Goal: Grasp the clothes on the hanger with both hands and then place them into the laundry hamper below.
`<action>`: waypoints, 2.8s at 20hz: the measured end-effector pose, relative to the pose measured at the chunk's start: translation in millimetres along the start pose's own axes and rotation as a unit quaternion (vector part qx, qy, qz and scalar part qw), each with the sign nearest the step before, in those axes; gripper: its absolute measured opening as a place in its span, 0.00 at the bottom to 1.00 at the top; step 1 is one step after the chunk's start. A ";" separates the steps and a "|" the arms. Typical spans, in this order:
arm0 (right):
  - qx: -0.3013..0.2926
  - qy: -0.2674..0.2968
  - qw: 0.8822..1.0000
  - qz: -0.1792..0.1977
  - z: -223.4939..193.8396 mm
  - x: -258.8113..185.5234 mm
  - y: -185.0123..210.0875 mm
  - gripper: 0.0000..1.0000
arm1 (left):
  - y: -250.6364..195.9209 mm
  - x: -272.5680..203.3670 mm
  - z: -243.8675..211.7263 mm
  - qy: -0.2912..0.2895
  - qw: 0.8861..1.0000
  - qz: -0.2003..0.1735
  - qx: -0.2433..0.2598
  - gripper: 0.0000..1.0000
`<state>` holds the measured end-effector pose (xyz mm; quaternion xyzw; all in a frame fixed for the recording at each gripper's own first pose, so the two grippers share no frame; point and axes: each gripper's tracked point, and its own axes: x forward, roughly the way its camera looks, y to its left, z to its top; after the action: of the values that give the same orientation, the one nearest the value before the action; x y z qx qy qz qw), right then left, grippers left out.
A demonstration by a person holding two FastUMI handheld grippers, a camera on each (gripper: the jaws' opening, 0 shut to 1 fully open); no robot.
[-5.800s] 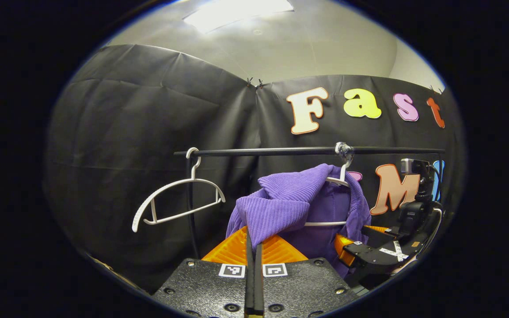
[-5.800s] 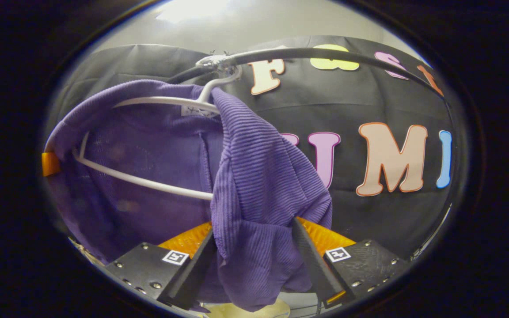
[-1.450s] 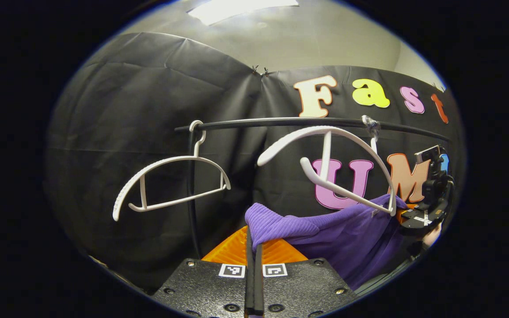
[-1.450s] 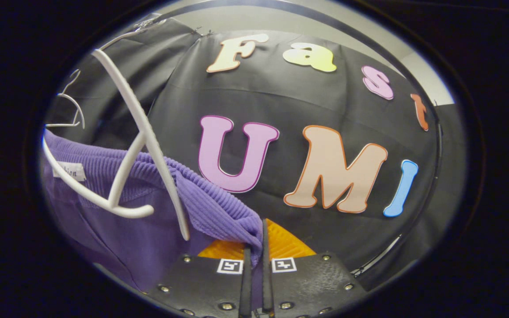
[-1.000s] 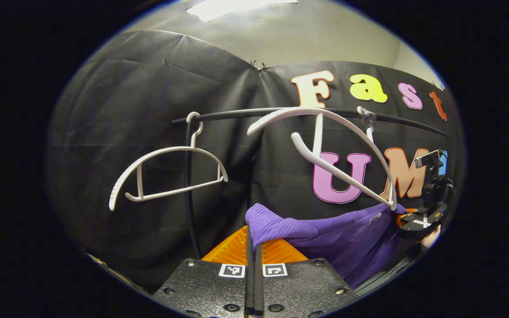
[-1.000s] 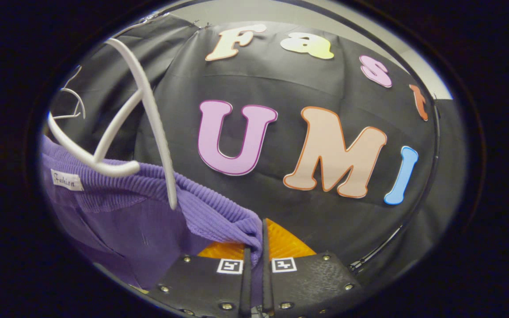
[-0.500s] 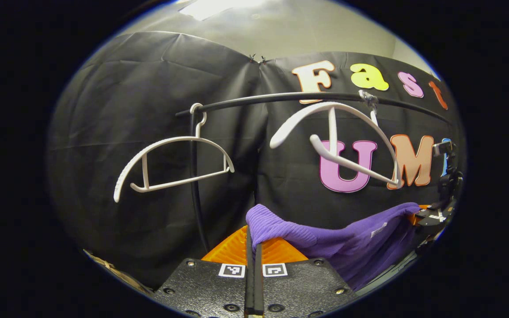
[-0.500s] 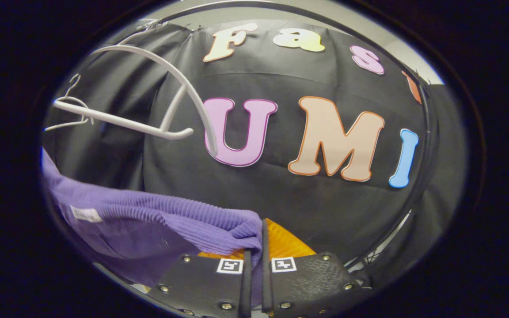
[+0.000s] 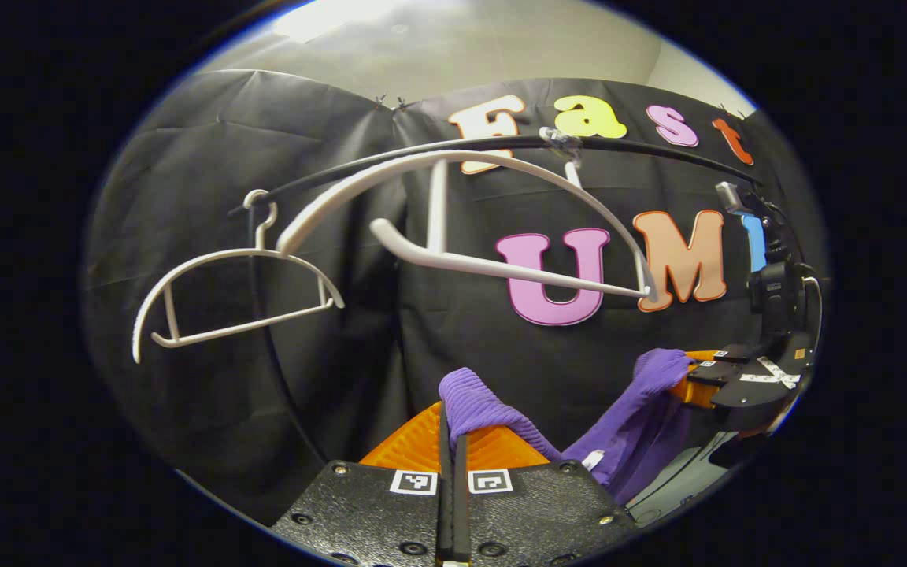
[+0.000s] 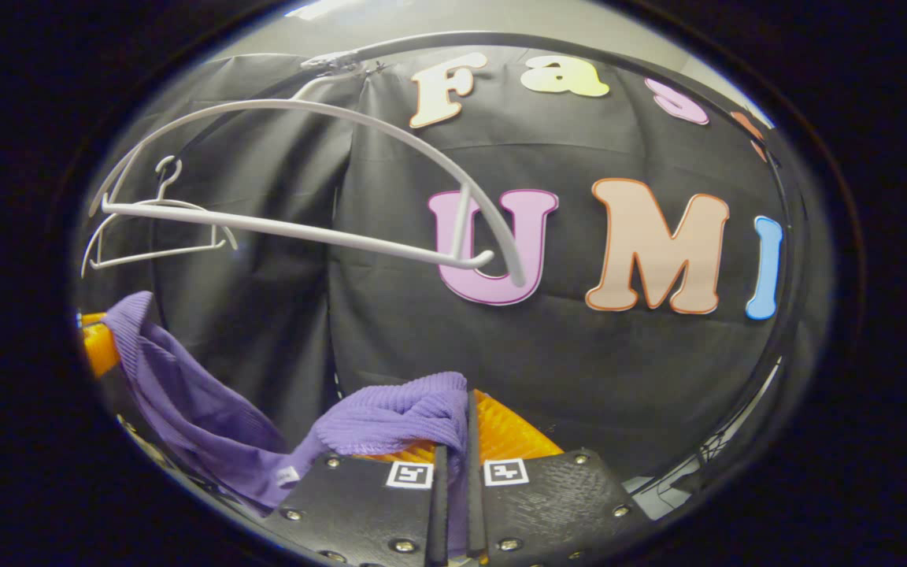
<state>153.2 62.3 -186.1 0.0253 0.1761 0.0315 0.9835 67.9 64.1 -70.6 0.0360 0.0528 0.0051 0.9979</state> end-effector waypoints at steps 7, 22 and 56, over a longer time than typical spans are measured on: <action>-0.002 0.036 0.998 0.047 -39.1 -8.3 37.9 0.13 | -41.7 22.2 -44.5 0.044 0.997 -0.059 -0.011 0.00; 0.015 0.184 0.981 0.052 -178.4 -24.3 36.3 0.10 | -76.7 24.1 -177.7 0.210 0.972 -0.096 -0.034 0.01; 0.024 0.270 0.960 0.073 -213.8 -34.8 50.5 0.14 | -74.0 9.4 -235.0 0.311 0.942 -0.085 -0.090 0.14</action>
<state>43.5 118.5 -371.3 0.0521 0.4331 0.1045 0.8938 52.9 7.3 -310.0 -0.0620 0.3630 -0.0637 0.9276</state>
